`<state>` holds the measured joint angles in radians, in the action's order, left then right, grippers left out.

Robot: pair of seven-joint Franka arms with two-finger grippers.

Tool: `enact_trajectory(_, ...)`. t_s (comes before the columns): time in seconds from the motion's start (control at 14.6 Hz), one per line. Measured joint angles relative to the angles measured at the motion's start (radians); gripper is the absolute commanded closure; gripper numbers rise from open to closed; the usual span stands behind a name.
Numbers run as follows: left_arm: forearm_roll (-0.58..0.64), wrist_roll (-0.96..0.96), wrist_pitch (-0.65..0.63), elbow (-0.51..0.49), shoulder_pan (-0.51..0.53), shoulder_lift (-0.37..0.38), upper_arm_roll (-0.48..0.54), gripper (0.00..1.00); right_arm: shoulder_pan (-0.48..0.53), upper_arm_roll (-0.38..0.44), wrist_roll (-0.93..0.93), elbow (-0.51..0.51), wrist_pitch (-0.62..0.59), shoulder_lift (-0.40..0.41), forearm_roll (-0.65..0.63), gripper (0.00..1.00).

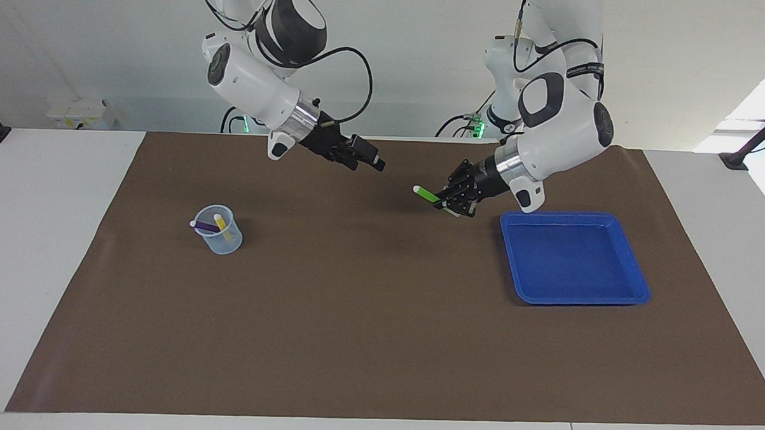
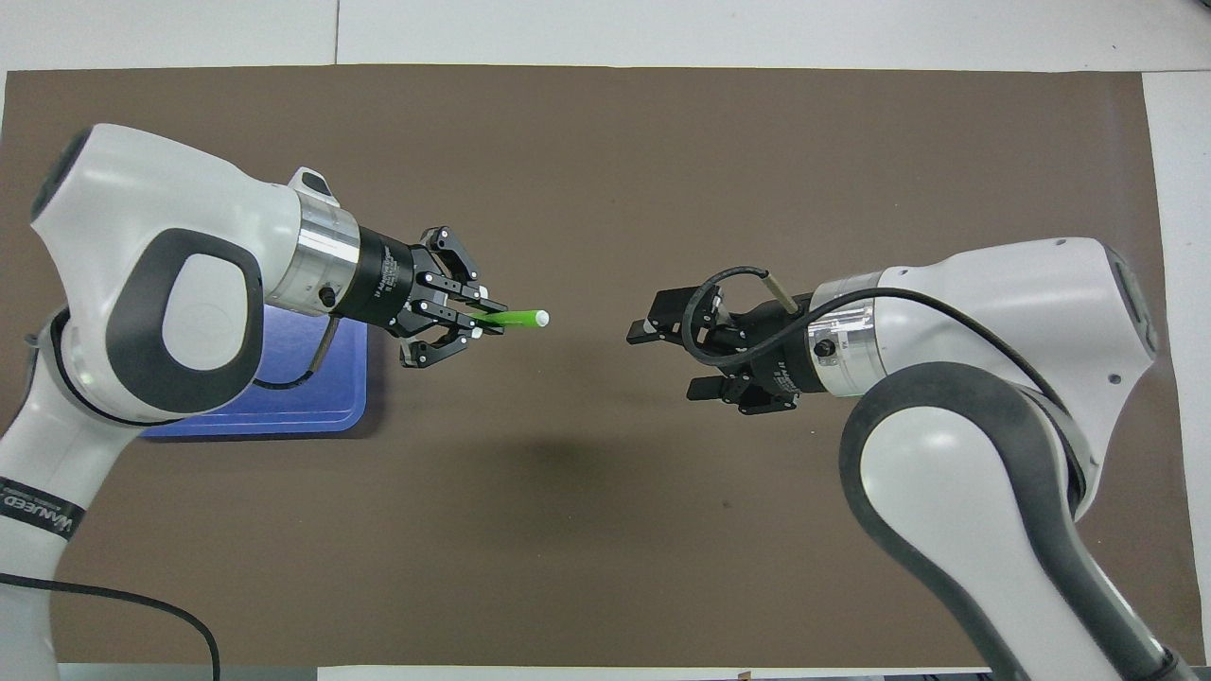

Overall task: Transfer and insert pens with both arms
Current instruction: 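Grasp the green pen with the right gripper and open the left gripper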

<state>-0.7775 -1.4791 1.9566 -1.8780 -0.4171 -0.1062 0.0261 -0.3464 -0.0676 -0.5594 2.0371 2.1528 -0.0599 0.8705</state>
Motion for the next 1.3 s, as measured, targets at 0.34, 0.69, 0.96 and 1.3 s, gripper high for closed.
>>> enact_trajectory(0.34, -0.091, -0.019, 0.061, -0.092, -0.038, 0.048, 0.000, 1.00, -0.094, -0.002, -0.024, 0.026, 0.190, 0.003, 0.000, 0.03)
enact_trajectory(0.69, -0.115, -0.027, 0.067, -0.108, -0.040, 0.060, 0.002, 1.00, -0.109, -0.002, -0.018, 0.039, 0.245, 0.004, 0.000, 0.31)
enact_trajectory(0.96, -0.133, -0.028, 0.068, -0.108, -0.040, 0.060, 0.002, 1.00, -0.135, -0.003, -0.009, 0.040, 0.274, 0.006, 0.000, 0.46)
enact_trajectory(1.3, -0.154, -0.029, 0.070, -0.108, -0.040, 0.060, 0.002, 1.00, -0.160, -0.002, -0.009, 0.042, 0.285, 0.007, 0.000, 0.50)
